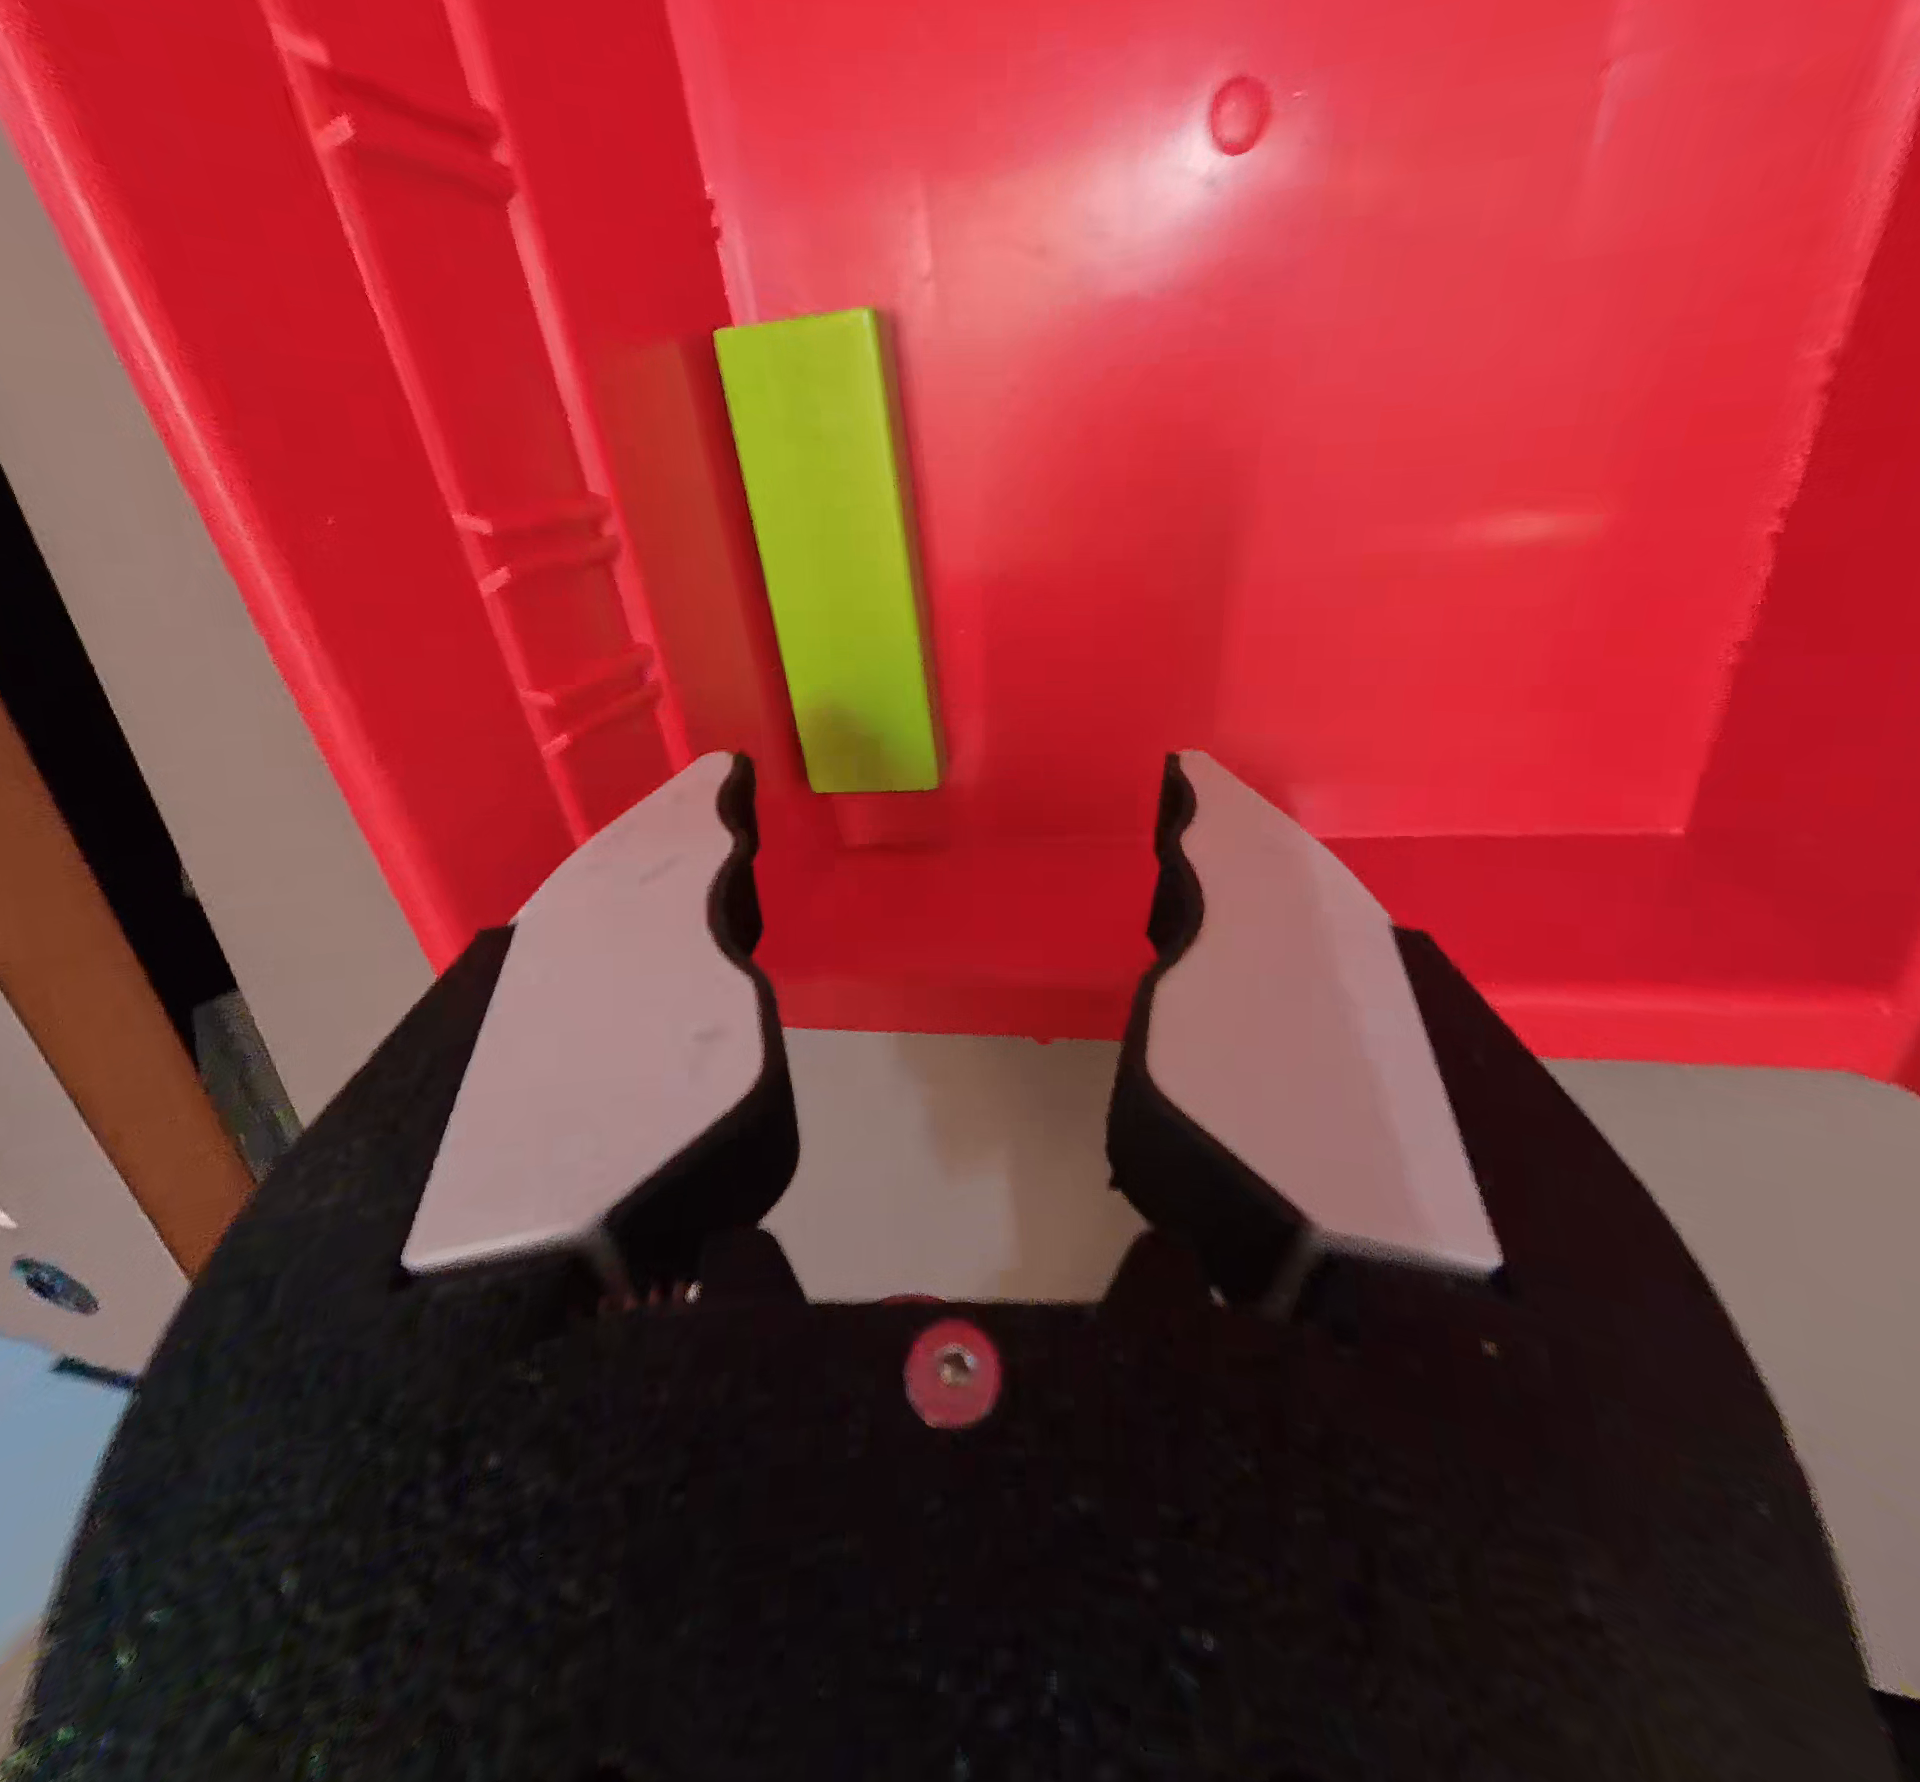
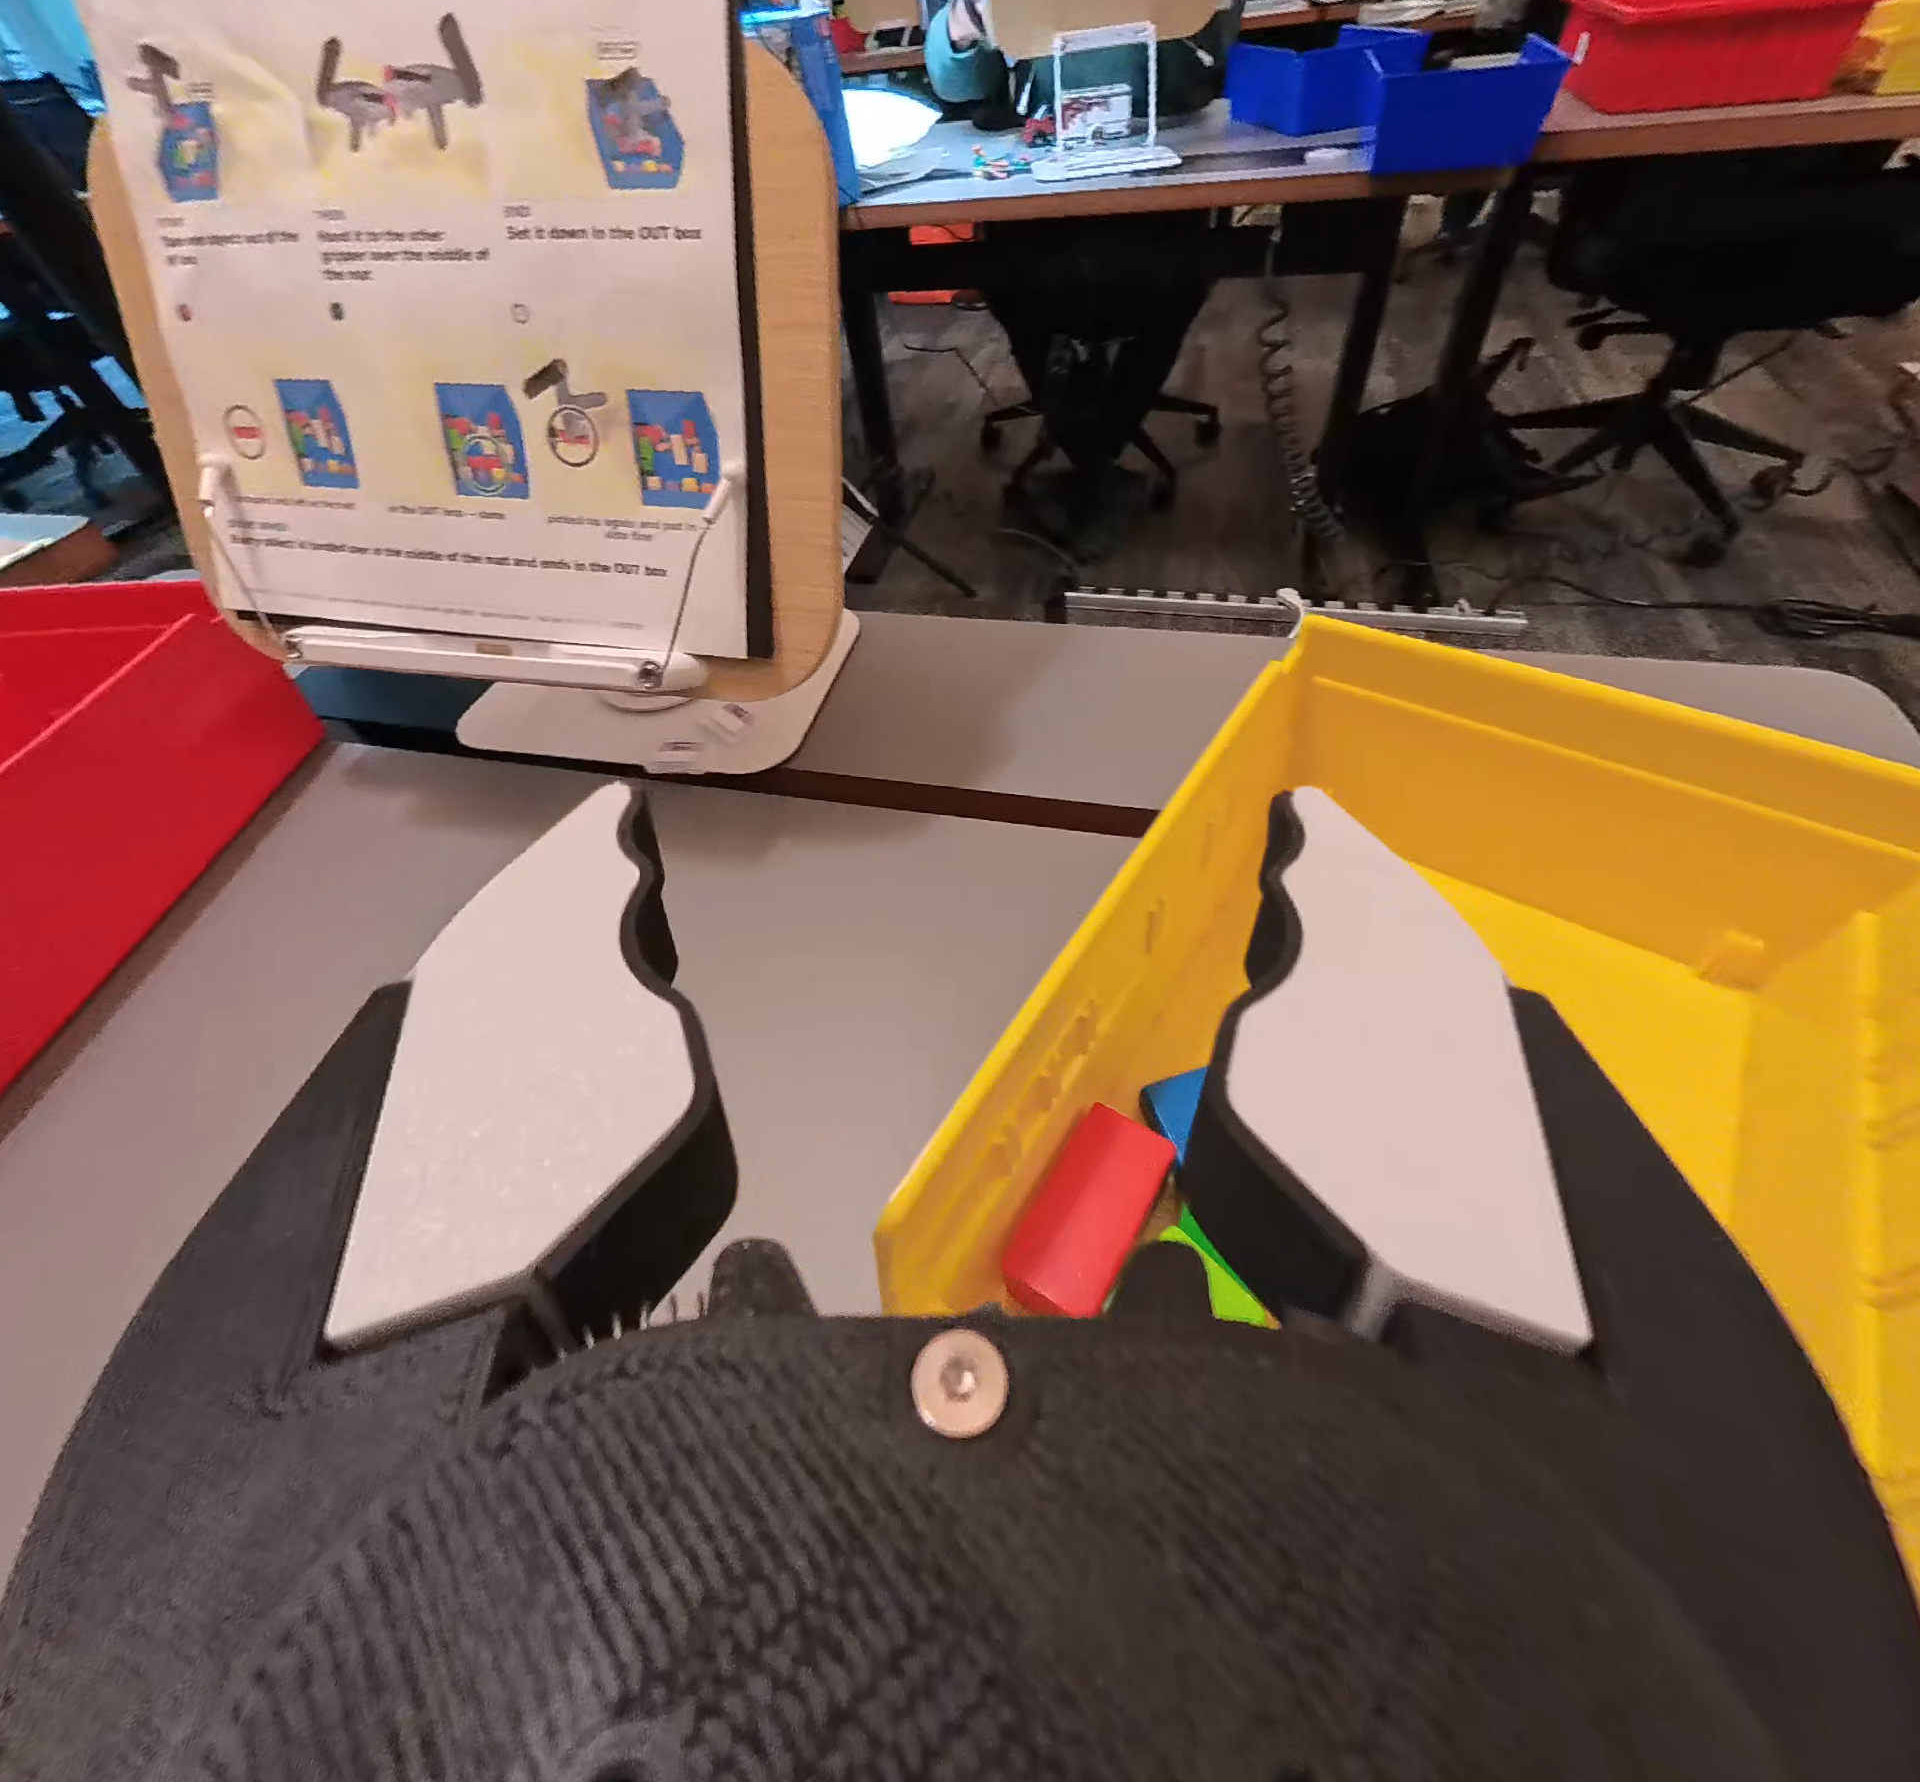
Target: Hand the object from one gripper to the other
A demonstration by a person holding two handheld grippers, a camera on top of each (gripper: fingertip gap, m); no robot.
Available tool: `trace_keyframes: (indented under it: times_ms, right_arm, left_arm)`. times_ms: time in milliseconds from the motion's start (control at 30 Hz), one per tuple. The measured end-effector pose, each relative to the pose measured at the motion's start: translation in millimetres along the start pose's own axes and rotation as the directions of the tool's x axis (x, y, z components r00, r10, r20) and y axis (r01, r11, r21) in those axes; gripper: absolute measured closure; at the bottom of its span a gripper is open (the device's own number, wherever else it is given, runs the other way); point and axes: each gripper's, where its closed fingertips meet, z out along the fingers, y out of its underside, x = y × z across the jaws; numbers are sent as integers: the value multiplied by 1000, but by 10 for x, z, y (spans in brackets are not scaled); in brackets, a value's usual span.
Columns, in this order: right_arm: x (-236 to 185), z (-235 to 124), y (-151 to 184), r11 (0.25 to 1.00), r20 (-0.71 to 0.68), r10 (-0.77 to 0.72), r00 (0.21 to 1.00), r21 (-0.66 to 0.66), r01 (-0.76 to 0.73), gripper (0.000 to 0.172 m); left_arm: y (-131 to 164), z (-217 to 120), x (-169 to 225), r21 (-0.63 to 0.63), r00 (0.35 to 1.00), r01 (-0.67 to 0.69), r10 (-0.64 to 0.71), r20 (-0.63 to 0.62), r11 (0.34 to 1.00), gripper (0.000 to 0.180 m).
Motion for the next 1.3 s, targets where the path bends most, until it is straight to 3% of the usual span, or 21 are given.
trace_keyframes:
  times_ms: [33, 433, 567, 733, 867, 933, 1100, 1167, 1300]
  right_arm:
    - [-25, 5, -8, 1000, 11, -2, 1000, 3, 2, 62]
    - [-62, 37, 23, 998, 87, 55, 995, 10, -56, 63]
    - [-64, 48, 40, 998, 99, 63, 993, 5, -64, 63]
    - [-74, 62, 65, 998, 110, 69, 992, -4, -69, 63]
    - [-70, 66, 81, 997, 111, 73, 991, -13, -72, 63]
    - [-65, 64, 81, 997, 109, 72, 991, -12, -72, 63]
    - [-62, 62, 88, 997, 110, 75, 991, -16, -74, 63]
    - [-64, 60, 85, 997, 113, 78, 990, -13, -77, 63]
    - [-67, 59, 88, 997, 116, 78, 990, -16, -77, 63]
  left_arm:
    - [13, 29, -23, -17, 1000, 23, -23, 9, 1000, 108]
    - [51, 260, -109, -76, 981, 188, -184, 54, 979, 123]
    - [42, 329, -60, -84, 972, 233, -235, -17, 969, 118]
    - [40, 338, -61, -80, 977, 209, -211, -28, 975, 117]
    - [79, 266, 94, -105, 978, 158, -170, -119, 982, 140]
    - [127, 258, 191, -129, 977, 115, -136, -164, 985, 126]
    - [7, 189, -84, -40, 989, 143, -144, -26, 989, 120]
    - [22, 208, -179, -48, 991, 131, -129, 32, 990, 127]
    - [40, 313, -193, -88, 989, 133, -127, 72, 987, 124]
